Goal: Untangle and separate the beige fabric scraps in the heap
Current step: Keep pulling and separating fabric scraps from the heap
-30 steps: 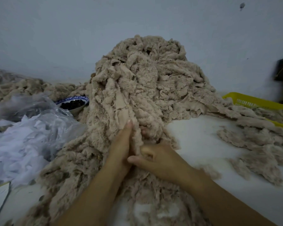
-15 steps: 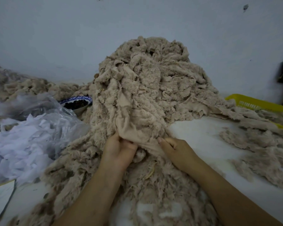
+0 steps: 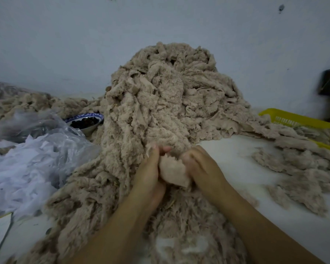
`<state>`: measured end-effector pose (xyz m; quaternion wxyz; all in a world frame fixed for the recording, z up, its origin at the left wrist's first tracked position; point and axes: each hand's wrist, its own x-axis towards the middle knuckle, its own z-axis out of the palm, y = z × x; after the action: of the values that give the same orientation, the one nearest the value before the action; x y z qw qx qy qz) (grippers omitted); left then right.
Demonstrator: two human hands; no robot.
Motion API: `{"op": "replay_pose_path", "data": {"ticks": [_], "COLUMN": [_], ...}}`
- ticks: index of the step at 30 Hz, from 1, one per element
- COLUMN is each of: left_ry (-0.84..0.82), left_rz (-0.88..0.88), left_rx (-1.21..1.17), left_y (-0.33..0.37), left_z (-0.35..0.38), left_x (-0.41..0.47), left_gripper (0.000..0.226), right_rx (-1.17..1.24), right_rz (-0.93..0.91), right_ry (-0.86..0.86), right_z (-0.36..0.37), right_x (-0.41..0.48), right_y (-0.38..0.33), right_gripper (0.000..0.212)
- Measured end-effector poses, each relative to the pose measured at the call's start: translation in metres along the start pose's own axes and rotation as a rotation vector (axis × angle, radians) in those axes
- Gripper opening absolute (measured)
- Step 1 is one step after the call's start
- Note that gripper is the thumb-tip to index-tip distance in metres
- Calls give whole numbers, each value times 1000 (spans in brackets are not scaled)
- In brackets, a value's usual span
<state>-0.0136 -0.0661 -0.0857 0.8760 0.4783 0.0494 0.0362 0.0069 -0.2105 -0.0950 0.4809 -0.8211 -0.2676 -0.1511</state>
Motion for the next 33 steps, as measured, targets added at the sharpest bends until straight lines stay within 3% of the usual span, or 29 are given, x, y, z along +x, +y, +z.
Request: {"op": "replay_pose_path", "data": {"ticks": [4, 10, 13, 14, 19, 21, 23, 26, 28, 29, 33], "left_ry": [10, -12, -4, 14, 120, 111, 67, -118, -296, -310, -203], "left_rz": [-23, -52, -48, -49, -19, 11, 15, 83, 80, 64, 33], "left_rx": [-98, -129, -227, -246, -418, -218, 132, 668, 823, 863, 909], "left_y": [6, 5, 4, 4, 14, 12, 2, -10, -14, -16, -16], "left_z": [-3, -9, -9, -9, -22, -18, -2, 11, 7, 3, -3], "left_x": [4, 6, 6, 7, 13, 11, 6, -5, -12, -12, -6], "left_gripper": [51, 48, 45, 44, 38, 46, 52, 40, 39, 33, 13], "right_rx": [-280, 246, 371, 413, 792, 920, 975, 1064, 1092, 1109, 1131], "right_rz": [-51, 319, 410, 429, 503, 536, 612, 682, 694, 698, 682], "right_ry": [-210, -88, -26, -3, 352, 393, 362, 309, 312, 325, 359], "right_z": [22, 2, 6, 7, -10, -21, -22, -19, -19, -19, -23], "right_x": [-3, -1, -2, 0, 14, 15, 16, 17, 19, 20, 20], "right_y": [-1, 2, 8, 9, 15, 15, 13, 8, 3, 2, 5], "right_gripper": [25, 34, 63, 63, 33, 31, 34, 38, 38, 37, 39]}}
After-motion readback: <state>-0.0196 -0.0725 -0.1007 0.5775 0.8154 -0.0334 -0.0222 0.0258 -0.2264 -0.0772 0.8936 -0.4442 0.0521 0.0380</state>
